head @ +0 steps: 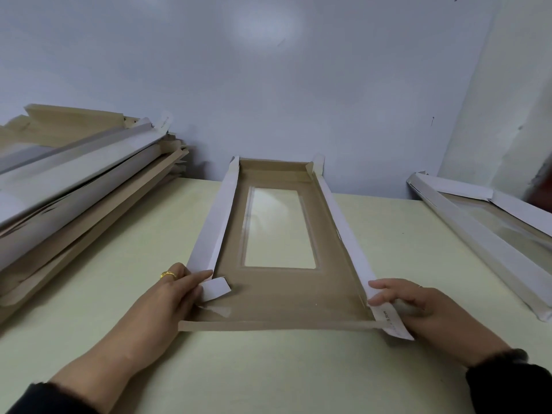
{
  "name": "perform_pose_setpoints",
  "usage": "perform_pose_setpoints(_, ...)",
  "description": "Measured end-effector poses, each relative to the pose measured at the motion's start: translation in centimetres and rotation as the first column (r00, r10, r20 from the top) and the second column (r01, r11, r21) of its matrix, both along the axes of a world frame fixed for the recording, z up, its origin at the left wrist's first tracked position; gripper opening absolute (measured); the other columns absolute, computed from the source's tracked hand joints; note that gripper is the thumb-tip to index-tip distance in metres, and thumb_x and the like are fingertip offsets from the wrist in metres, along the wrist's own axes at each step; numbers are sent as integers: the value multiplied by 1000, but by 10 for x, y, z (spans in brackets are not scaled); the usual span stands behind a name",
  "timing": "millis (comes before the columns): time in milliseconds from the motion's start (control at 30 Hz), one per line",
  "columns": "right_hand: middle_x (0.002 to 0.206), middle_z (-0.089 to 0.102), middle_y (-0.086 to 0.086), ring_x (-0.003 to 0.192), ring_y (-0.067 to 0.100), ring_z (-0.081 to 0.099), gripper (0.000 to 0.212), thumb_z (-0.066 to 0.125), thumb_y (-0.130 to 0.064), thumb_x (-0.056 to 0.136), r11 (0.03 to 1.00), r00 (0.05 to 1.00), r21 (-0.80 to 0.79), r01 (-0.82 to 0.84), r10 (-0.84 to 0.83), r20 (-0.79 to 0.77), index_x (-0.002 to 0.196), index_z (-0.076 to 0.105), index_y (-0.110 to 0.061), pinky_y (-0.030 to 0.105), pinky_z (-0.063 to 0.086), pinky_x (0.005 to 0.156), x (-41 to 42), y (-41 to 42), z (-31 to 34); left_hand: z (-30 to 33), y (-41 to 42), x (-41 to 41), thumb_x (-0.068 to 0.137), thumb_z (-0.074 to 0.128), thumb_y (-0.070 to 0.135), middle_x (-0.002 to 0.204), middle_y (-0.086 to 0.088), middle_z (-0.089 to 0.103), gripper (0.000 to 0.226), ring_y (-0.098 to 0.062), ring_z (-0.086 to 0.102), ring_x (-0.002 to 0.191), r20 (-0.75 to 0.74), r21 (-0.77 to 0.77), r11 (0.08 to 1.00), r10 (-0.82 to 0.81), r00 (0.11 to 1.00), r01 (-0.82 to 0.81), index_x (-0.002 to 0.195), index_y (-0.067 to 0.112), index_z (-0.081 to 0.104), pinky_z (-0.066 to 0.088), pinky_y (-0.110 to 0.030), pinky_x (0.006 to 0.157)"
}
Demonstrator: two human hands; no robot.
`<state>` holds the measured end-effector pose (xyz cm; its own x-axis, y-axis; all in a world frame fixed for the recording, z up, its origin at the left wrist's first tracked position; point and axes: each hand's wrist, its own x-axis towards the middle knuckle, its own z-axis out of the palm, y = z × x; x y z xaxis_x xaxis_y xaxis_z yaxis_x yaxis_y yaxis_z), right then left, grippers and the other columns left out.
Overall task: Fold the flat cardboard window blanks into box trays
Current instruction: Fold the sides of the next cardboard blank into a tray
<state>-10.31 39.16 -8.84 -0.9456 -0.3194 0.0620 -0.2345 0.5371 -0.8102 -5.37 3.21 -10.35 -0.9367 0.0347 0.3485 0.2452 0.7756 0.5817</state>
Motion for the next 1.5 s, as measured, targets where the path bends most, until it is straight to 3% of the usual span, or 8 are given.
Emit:
perform_pose_setpoints(200,104,70,-11,97,-5,61,31,60,8,82,996,999,-93,13,-9,47,84,76,-18,1,40,80,1,7,3,2,-1,1,91,34,-13,86,-1,44,50,-9,49,81,72,72,997,8,997,-13,123,17,58,44,-32,85)
perform_pose_setpoints(333,92,73,4,86,8,66,22,55,0,87,979,992,-189,81,-61,113,85,75,-9,9,44,74,1,11,2,3,1,2,89,33,-17,83,-5,39,53,-5,45,75,66,123,992,4,998,-12,122,18,57,39,-14,72)
perform_pose_setpoints(533,62,65,3,57,5,58,30,63,11,76,934,974,-298,196,-220,-49,61,66,-14,8,43,57,5,-7,-1,0,2,1,94,43,-1,82,-2,46,40,-6,48,75,34,111,994,-14,999,10,118,26,60,38,-15,66)
perform_pose_setpoints(767,61,54,-7,60,6,47,23,77,10,64,947,784,260,188,15,-620,63,64,-9,15,36,56,10,-35,-4,7,3,3,83,62,1,78,8,55,33,-11,49,66,-75,-19,1000,-10,997,9,76,30,49,42,-25,62)
perform_pose_setpoints(967,88,68,2,77,17,65,59,61,28,49,878,755,454,153,193,-627,95,72,-6,23,45,70,18,-21,-5,9,-1,7,80,62,-10,83,16,59,47,-8,52,69,-79,7,998,-54,995,55,69,35,63,38,-12,59)
perform_pose_setpoints(1133,119,56,-6,106,4,47,74,49,2,51,850,803,527,9,308,-511,124,57,-11,14,35,94,26,-8,-7,11,-14,9,73,42,-31,96,24,63,86,-5,59,82,51,178,976,-140,989,129,89,49,68,42,-12,64)
perform_pose_setpoints(1333,105,60,-13,85,-5,50,52,80,0,62,942,834,335,3,182,-520,110,66,-15,8,41,76,21,-16,-11,11,-30,10,74,53,-24,120,29,54,88,-1,59,97,191,231,943,-287,939,241,105,59,59,48,-16,76)
perform_pose_setpoints(1500,80,63,-15,62,9,48,30,74,6,70,998,925,28,52,-38,-379,76,72,-23,7,35,56,16,-27,-10,14,-17,11,67,76,14,111,23,61,48,0,61,88,127,227,955,-222,967,190,98,49,67,47,-14,70)
